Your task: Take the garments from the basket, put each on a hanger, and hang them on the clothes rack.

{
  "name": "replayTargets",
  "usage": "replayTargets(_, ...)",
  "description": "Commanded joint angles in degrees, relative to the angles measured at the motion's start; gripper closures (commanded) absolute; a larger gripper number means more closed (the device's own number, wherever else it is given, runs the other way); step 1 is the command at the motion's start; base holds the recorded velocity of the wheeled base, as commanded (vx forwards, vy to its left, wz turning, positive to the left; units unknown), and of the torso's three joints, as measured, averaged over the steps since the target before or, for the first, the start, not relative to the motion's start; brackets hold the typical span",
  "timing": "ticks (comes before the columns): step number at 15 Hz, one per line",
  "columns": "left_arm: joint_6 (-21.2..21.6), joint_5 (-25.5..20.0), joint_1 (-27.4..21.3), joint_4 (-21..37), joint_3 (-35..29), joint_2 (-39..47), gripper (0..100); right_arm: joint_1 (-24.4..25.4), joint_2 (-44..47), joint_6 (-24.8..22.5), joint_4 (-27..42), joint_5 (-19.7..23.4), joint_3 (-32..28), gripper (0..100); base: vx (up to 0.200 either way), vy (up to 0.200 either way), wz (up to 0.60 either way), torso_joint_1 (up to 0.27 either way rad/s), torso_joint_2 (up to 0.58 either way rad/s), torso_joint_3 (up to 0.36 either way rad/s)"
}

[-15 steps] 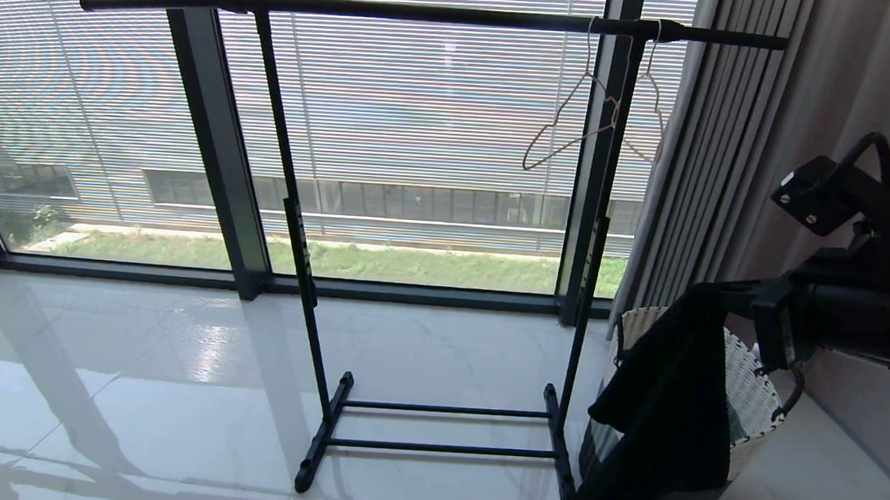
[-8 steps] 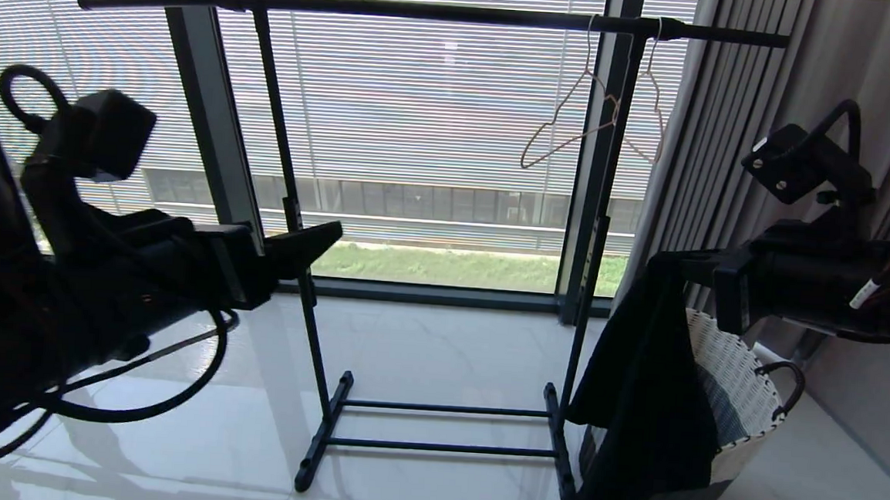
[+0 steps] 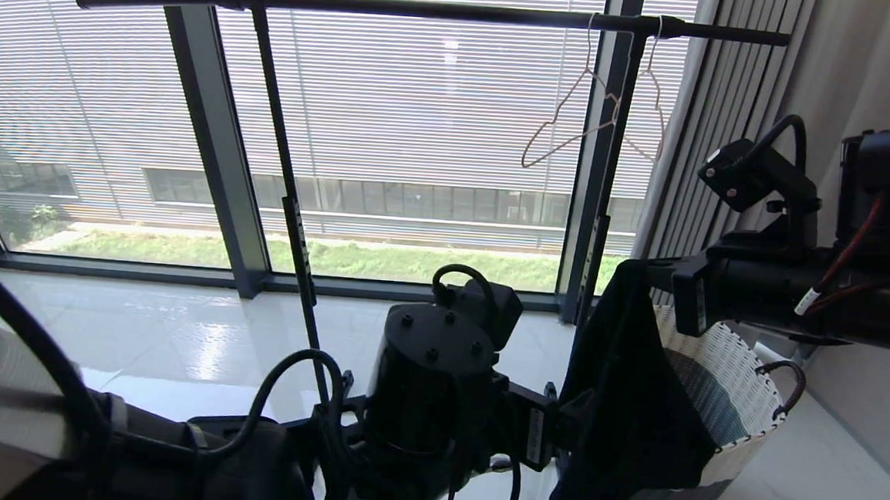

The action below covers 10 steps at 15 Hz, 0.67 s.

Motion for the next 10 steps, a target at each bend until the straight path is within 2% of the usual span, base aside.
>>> replayTargets(1, 0.0, 0.2, -1.1, -1.6, -0.8, 5.6, 0, 0.6, 0.0, 0.0, 0.0, 0.0, 0.1, 100, 0.0, 0.0, 0.0, 0.0, 0.0, 0.0)
replayTargets(4, -0.1, -0.2, -1.2, -3.2, -3.1, 9.1, 0, 1.5, 0.1, 0.0, 0.0, 0.0, 0.1, 100, 0.0, 0.0, 0.0, 0.0, 0.0, 0.0)
replayTargets(7, -0.8, 1.3, 2.1, -3.9, -5.7, 13.9, 0, 2.7, 0.0, 0.0, 0.0, 0.1, 0.2, 100, 0.0, 0.0, 0.0, 0.0, 0.0, 0.0)
replayTargets(10, -2.8, 2.1, 3.3, -4.0, -5.4, 16.1, 0, 2.9, 0.1, -0.1, 0.0, 0.1, 0.1, 100, 0.0, 0.0, 0.0, 0.0, 0.0, 0.0)
